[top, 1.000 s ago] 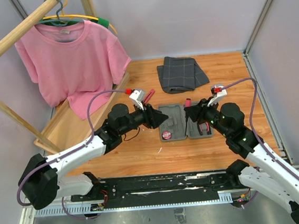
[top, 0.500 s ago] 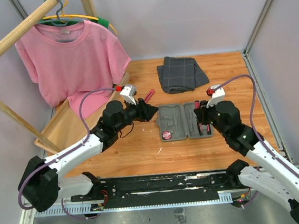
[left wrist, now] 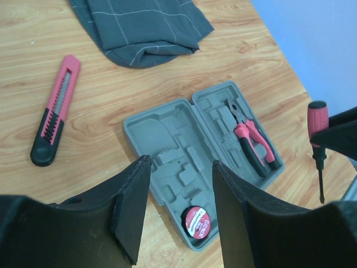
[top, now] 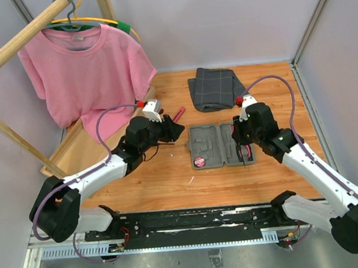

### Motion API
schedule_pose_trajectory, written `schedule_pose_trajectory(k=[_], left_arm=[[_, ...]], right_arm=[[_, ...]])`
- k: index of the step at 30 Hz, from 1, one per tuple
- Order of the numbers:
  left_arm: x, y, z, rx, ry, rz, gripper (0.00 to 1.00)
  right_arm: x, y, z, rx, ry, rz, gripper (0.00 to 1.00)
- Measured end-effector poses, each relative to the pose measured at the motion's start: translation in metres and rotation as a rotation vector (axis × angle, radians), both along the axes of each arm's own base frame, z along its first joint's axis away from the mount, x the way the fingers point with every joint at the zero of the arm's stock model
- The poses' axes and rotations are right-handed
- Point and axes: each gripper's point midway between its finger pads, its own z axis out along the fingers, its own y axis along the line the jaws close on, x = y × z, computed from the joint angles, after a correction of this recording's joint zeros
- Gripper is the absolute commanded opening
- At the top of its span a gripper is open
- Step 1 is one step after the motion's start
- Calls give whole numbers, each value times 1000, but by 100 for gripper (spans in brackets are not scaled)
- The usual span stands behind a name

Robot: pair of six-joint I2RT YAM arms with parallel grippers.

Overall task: Sort the tools into containers
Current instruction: Place the screwdriver in the storage box.

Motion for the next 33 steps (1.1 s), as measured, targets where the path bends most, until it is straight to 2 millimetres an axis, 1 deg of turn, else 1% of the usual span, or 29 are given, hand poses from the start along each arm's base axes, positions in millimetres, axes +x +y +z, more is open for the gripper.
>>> schedule_pose_trajectory(k=[3,9,12,16,21,23,26,29,33], left_arm=[[9,4,-4,3,5,19,51],[23,5,-7,6,6,42,50],[28,5,-9,11,-2,51,48],[31,5,-17,27,5,59,48],[31,11,-29,47,22,87,48],[33,13,-34,57,28,101,48],[35,15,-46,85,59,112,48],[40,10,-59,117,100,104,46],[46,-2,-73,141,152,67,45]], right_arm=[[-1,-3,-17,-12,102,-12,1],[-3,0,-39,-13,255,3,1],[-7,2,-47,-14,303,14,1],[-5,2,-51,-16,320,-10,1],[8,-9,-53,-3,307,-87,1],[13,-14,-59,10,335,-124,1],[22,-21,-69,32,374,-176,1],[28,-23,-75,49,400,-200,1],[39,-16,-73,75,402,-198,1]])
